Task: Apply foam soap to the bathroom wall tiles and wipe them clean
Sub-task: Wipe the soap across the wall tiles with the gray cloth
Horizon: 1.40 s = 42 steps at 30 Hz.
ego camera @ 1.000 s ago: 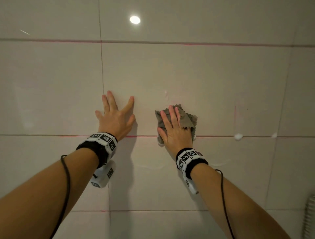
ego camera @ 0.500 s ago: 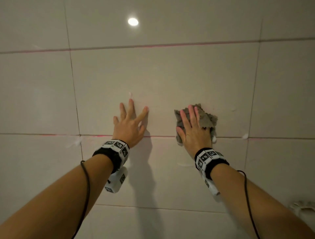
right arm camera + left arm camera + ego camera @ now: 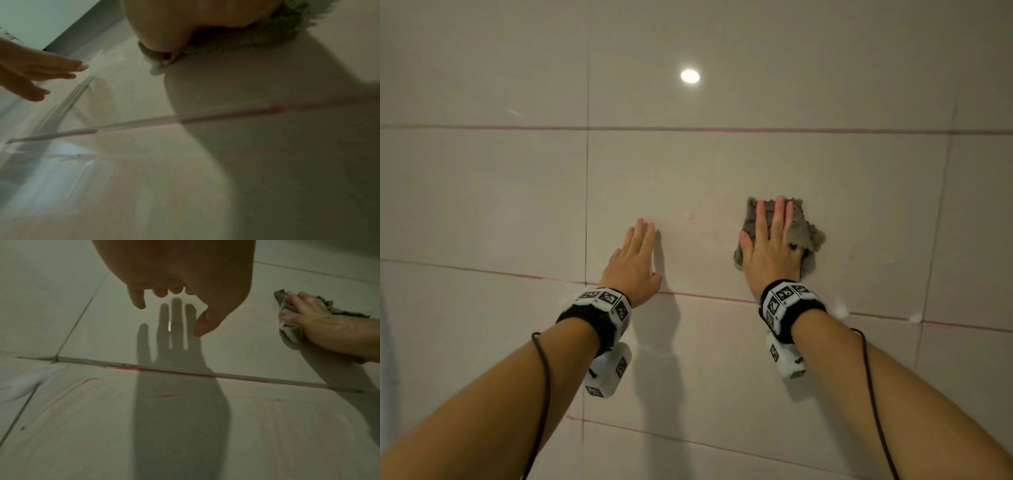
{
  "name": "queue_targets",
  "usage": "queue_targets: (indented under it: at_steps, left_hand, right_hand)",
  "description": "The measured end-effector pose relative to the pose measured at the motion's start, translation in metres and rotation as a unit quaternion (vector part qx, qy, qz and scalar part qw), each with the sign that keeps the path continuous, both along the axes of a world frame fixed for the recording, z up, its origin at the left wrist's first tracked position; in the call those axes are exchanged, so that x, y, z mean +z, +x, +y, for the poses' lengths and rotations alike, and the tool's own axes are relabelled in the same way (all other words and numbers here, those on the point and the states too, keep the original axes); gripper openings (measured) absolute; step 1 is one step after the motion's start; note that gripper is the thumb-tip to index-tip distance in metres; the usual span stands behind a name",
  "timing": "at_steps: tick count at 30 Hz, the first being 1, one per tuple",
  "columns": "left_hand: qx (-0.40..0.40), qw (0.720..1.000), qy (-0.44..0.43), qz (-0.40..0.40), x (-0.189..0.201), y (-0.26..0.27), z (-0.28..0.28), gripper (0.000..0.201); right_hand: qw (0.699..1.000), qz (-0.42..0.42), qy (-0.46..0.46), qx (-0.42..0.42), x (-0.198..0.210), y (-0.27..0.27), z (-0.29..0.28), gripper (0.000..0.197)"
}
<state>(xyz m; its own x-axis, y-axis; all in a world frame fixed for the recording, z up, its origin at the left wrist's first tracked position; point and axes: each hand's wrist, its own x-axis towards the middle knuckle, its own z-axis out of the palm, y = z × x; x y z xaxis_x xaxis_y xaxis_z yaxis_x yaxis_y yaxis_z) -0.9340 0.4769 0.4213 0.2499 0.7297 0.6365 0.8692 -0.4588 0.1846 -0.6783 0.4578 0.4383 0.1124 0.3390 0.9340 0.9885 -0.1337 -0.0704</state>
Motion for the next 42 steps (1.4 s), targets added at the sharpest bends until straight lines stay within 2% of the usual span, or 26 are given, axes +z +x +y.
queue_targets:
  at_steps: [2, 7, 11, 16, 22, 25, 30, 42]
  left_hand:
    - [-0.002, 1.0, -0.022, -0.004, -0.002, -0.005, 0.008, 0.095]
    - [-0.03, 0.999, -0.004, -0.021, -0.009, -0.014, 0.021, 0.094]
    - [-0.056, 0.998, -0.003, -0.028, -0.003, -0.031, 0.021, 0.092]
    - [-0.061, 0.994, -0.004, -0.096, -0.004, -0.036, 0.015, 0.09]
    - [-0.074, 0.993, 0.02, -0.092, -0.011, -0.01, 0.017, 0.085]
    - [-0.08, 0.994, 0.043, -0.067, -0.01, 0.008, 0.015, 0.077]
    - [-0.075, 0.994, 0.07, -0.029, -0.006, 0.046, 0.01, 0.069]
    - [-0.07, 0.99, 0.125, -0.021, 0.022, 0.176, -0.024, 0.056]
  right_hand:
    - [1.0, -0.014, 0.002, 0.002, 0.01, -0.017, 0.008, 0.065]
    - [0.998, -0.041, -0.027, 0.029, 0.033, -0.07, 0.027, 0.064]
    - [0.991, -0.105, -0.051, 0.059, 0.034, -0.095, 0.038, 0.062]
    - [0.974, -0.193, -0.09, 0.078, 0.0, -0.095, 0.04, 0.06]
    - [0.951, -0.27, -0.118, 0.095, -0.061, -0.06, 0.031, 0.059]
    - [0.96, -0.246, -0.104, 0.086, -0.073, -0.034, 0.017, 0.061]
    - [0.973, -0.211, -0.085, 0.05, -0.068, 0.01, -0.003, 0.061]
    - [0.998, -0.035, -0.041, 0.017, -0.012, 0.104, -0.05, 0.063]
